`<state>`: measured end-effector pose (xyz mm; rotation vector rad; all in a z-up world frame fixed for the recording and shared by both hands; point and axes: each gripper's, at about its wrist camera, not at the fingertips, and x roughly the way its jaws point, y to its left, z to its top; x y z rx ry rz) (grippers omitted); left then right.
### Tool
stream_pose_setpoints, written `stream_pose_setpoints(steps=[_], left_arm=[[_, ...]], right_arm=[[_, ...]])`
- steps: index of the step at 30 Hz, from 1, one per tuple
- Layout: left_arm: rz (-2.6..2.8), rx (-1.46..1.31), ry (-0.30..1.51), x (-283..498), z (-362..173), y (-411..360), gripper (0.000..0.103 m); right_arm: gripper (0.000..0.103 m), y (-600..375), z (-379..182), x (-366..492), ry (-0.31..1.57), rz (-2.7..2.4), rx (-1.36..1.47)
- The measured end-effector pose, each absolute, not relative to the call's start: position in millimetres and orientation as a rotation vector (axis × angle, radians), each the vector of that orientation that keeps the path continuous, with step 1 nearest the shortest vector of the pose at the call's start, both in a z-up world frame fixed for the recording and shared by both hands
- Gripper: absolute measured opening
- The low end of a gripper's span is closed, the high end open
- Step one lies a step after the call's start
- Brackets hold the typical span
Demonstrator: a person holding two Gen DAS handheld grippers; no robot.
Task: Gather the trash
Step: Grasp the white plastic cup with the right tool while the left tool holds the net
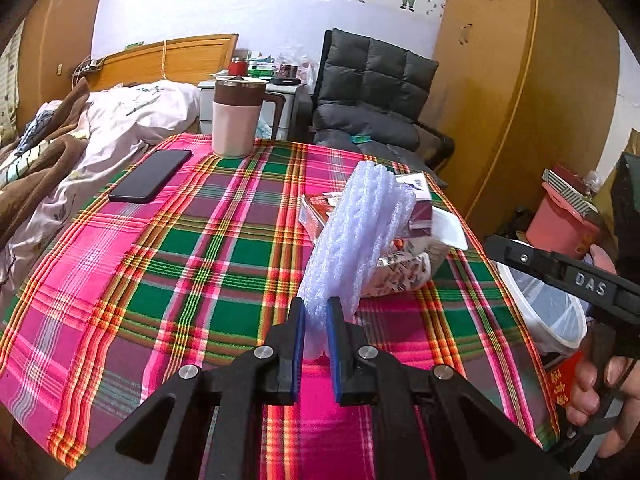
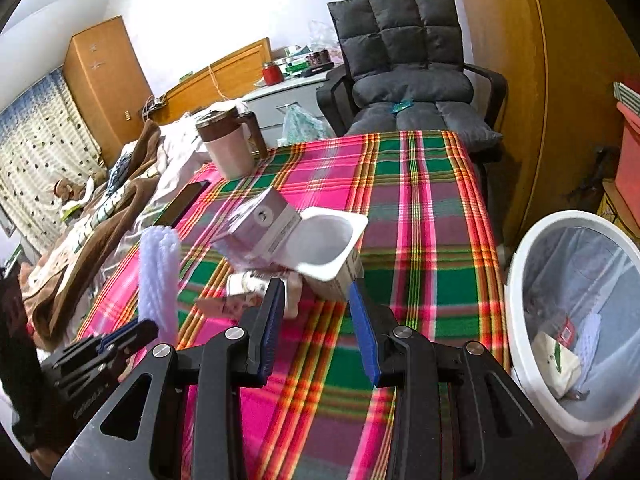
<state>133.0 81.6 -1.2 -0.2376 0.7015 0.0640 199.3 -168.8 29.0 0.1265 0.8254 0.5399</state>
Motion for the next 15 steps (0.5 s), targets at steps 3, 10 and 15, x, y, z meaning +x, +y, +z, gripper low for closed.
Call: stream_pose_setpoints(steps=[3, 10, 15], left_arm=[[0.07, -0.246, 0.705, 138.9, -4.5, 85.5, 0.011], [0.073, -0.26, 0.716, 152.2, -12.9, 92.9, 0.011], [0.068, -0.268, 0.719, 156.8, -16.0, 95.2, 0.011]], right_arm=[[0.037, -168.8, 26.3, 207.4, 0.84, 0.53, 0.14], [0.034, -162.8, 19.5, 221.0, 0.882, 0.51, 0.147], [0.011, -167.0, 16.5, 223.7, 0.896, 0.493, 0.158]])
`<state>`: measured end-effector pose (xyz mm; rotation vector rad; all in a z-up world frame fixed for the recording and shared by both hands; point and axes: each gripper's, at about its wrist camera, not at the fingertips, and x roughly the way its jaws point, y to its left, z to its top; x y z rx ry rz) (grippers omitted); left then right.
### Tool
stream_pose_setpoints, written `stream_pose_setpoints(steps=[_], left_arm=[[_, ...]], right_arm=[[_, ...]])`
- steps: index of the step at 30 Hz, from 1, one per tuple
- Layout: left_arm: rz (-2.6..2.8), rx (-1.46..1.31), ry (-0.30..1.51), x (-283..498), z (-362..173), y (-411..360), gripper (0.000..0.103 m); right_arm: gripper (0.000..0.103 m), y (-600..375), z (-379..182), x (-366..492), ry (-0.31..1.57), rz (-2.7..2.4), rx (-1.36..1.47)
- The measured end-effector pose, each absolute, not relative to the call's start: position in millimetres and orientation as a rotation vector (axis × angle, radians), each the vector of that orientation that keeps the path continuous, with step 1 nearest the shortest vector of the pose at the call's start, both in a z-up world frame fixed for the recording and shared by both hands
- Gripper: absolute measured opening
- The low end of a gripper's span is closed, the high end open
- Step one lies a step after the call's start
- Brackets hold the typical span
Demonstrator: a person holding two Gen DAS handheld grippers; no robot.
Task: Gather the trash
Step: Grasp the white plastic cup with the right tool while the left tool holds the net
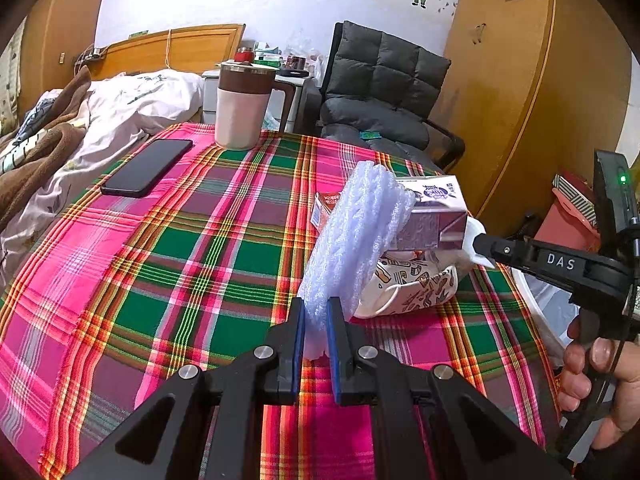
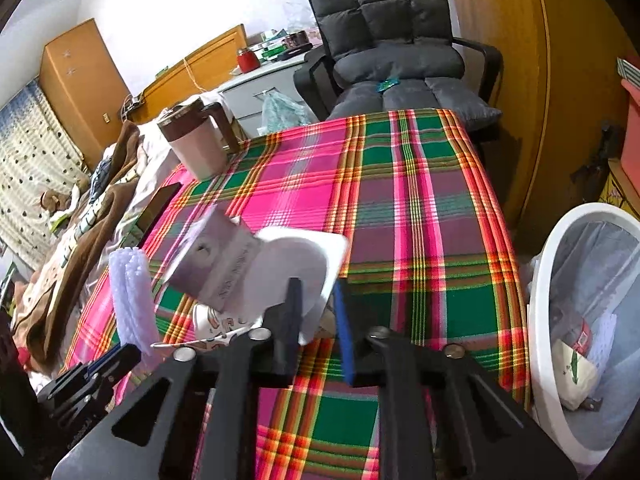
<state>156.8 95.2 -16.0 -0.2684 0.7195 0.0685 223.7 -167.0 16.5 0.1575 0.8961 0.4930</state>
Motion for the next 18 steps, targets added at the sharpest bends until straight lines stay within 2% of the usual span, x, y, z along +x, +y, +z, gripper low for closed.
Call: stream_pose_setpoints(steps=[18], left_arm=[[0.038, -0.255, 0.683, 136.5, 5.1, 79.7, 0.011]], right_arm=[[0.007, -183.7, 37.0, 200.8, 0.825, 0.486, 0.119]])
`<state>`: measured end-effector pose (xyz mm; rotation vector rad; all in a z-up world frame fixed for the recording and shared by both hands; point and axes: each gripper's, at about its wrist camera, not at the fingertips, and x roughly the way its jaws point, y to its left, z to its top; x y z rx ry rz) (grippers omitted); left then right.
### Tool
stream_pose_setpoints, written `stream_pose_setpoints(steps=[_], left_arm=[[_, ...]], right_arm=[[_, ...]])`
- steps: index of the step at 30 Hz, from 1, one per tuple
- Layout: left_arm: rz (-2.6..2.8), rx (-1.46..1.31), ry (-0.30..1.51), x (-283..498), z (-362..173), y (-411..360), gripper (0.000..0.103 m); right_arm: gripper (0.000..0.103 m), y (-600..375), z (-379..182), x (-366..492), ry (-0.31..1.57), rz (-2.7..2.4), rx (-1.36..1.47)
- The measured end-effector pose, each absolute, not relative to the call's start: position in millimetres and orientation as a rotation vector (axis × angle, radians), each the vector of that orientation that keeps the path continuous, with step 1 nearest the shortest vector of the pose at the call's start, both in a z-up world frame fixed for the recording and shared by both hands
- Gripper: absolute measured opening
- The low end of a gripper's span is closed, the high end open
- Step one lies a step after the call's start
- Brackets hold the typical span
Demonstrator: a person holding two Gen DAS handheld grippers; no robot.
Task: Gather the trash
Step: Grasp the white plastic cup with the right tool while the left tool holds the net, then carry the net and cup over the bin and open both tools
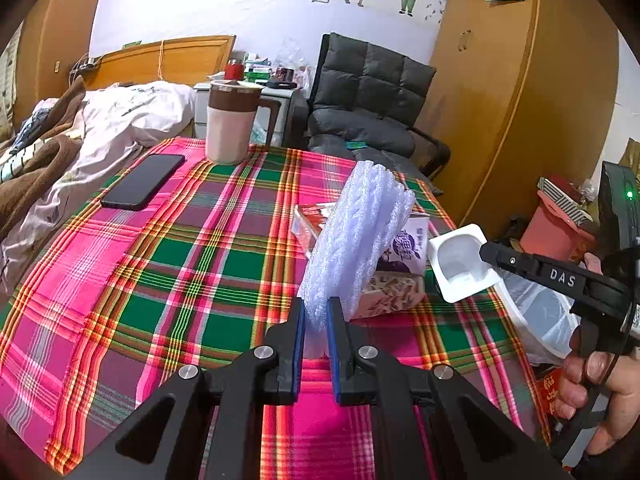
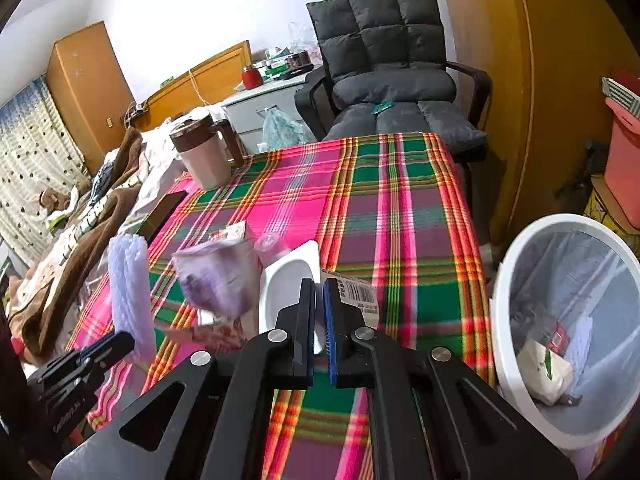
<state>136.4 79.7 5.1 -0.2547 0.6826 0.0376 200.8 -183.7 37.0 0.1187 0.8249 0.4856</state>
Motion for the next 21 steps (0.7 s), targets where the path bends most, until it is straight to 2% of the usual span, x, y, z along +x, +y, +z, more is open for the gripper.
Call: stream_pose_setpoints(steps=[21], left_arm=[[-0.039, -0.208, 0.679, 114.9, 22.9, 33.6, 0.011]], right_arm=[[0.007, -207.8, 45.0, 166.8, 0.782, 0.506, 0.169]])
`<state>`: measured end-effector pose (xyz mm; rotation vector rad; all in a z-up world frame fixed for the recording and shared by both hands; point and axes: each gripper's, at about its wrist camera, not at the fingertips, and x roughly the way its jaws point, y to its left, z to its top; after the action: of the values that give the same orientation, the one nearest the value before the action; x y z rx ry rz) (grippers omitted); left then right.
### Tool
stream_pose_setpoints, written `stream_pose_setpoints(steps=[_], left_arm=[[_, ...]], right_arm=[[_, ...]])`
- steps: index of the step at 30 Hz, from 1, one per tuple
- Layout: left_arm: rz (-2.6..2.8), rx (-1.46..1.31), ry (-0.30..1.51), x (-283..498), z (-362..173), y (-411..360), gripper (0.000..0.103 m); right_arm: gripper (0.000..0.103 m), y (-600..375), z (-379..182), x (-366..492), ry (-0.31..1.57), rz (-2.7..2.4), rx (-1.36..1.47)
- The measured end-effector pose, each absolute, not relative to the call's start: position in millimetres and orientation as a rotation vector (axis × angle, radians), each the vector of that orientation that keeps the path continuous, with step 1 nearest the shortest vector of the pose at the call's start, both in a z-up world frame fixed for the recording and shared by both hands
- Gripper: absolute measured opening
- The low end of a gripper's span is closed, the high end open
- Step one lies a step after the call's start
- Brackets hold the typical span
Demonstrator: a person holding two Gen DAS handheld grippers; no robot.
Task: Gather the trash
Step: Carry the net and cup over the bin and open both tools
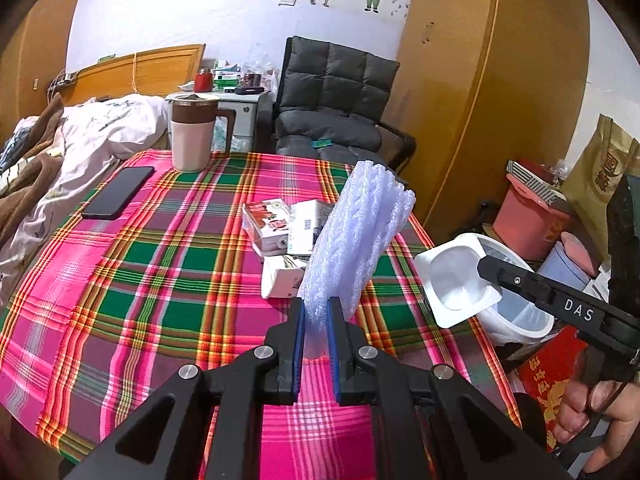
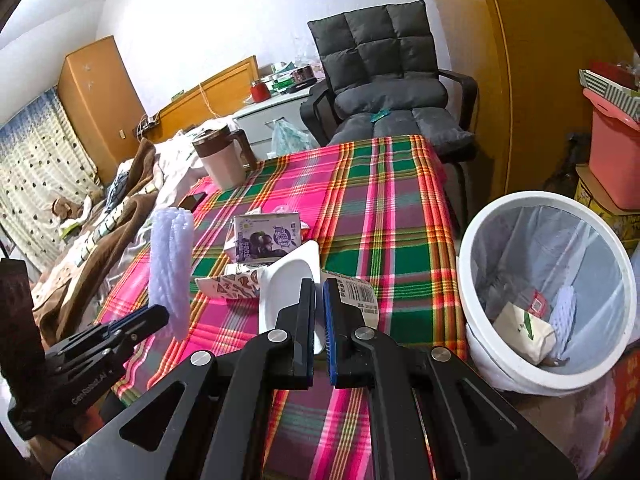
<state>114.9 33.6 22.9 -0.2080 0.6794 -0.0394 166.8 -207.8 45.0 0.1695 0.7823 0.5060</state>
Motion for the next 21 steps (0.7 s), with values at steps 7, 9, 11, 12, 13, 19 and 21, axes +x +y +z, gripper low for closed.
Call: stream_pose_setpoints(steps=[7, 9, 11, 12, 13, 19, 21], left_arm=[[-0.061, -0.197, 0.693, 115.0, 20.8, 20.8, 0.011], [-0.069, -0.195, 0.699, 116.1, 19.6, 16.6, 0.011], [-0.075, -0.191, 0.704, 116.6, 18.4, 13.3, 0.011], [-0.08, -0.189, 0.707, 117.4, 17.6, 10.7, 0.011], [-0.084, -0.188, 0.71, 118.2, 17.2, 8.7, 0.011], [-0.106, -0.181, 0.732, 125.0, 13.3, -4.0, 0.011], [-0.115, -0.176, 0.739, 128.3, 12.2, -9.1, 0.011]], right_arm=[[0.007, -219.1, 44.1, 159.8, 0.77, 0.5, 0.188], [0.007, -223.8, 43.5, 158.8, 0.768, 0.496, 0.196], [0.007, -227.9, 42.7, 158.6, 0.766, 0.49, 0.203], [0.007, -229.8, 42.2, 158.8, 0.766, 0.487, 0.207], [0.007, -231.7, 41.8, 158.7, 0.765, 0.485, 0.21], [0.007, -246.6, 41.5, 156.7, 0.76, 0.466, 0.227], [0.007, -252.2, 41.5, 157.4, 0.757, 0.459, 0.233]])
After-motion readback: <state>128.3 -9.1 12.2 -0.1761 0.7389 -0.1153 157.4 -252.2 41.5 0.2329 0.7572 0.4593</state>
